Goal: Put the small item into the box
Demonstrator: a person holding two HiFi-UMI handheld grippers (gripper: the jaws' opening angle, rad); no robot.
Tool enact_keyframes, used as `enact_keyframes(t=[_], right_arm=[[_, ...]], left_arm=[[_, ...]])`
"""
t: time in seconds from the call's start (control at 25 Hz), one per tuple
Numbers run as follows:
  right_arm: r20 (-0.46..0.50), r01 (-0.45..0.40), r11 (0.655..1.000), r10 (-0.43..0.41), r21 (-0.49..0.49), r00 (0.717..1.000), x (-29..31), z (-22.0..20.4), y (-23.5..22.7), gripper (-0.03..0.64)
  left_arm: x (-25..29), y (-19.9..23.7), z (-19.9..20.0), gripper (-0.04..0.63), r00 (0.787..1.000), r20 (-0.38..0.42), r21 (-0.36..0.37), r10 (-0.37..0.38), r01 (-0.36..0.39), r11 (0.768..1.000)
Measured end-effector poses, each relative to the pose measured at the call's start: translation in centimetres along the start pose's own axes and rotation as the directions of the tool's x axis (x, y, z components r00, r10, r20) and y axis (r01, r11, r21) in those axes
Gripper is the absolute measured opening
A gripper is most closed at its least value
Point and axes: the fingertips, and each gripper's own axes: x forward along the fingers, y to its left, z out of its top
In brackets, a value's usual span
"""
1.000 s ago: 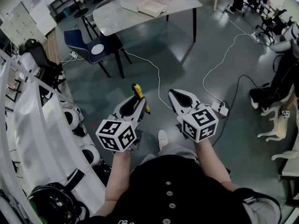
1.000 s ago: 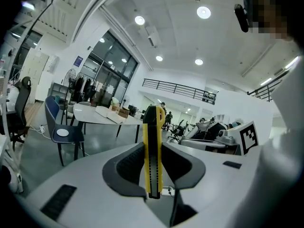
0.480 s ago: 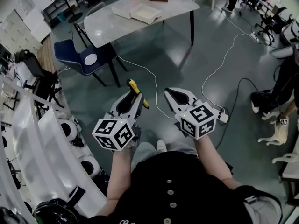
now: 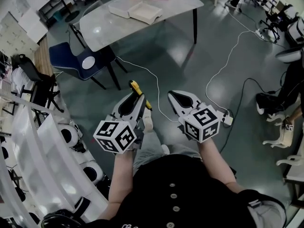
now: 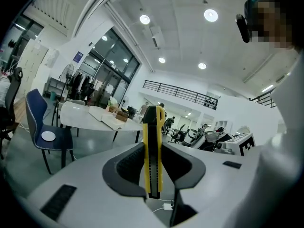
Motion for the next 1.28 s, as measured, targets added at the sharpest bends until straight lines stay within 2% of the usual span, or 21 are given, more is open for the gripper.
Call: enact_keyframes(t=[0.4, 0.6, 0.76, 1.04, 1.28], right_arm=[[-0.023, 0.024, 1.000, -0.024, -0.001, 0.999, 8.5, 2.3, -4.2, 0.003], [-0.037, 0.050, 0.999, -0.051, -0.012, 0.998, 13.2, 3.5, -6.5, 0.003], [-0.019, 0.076, 0.997, -0.076, -0.008, 0.997, 17.5, 5.4, -9.0, 0.003], [0.032, 0.115, 0.993, -0.115, 0.013, 0.993, 24.9, 8.8, -12.9, 0.003], [0.027, 0.165, 0.986, -0.166, 0.019, 0.986, 28.3, 10.1, -15.7, 0.003]], left_arm=[[7.0, 6.7, 3.6, 0.126, 0.999, -0.013, -0.011, -0.031, 0.031, 0.999], [11.5, 10.1, 5.1, 0.126, 0.996, -0.047, -0.006, -0.075, 0.075, 0.997], [15.3, 13.4, 6.8, 0.126, 0.991, -0.081, 0.005, -0.102, 0.103, 0.995], [21.3, 19.8, 11.2, 0.126, 0.986, -0.081, 0.018, -0.146, 0.148, 0.989], [24.8, 22.7, 12.9, 0.126, 0.980, -0.087, 0.003, -0.177, 0.178, 0.984]])
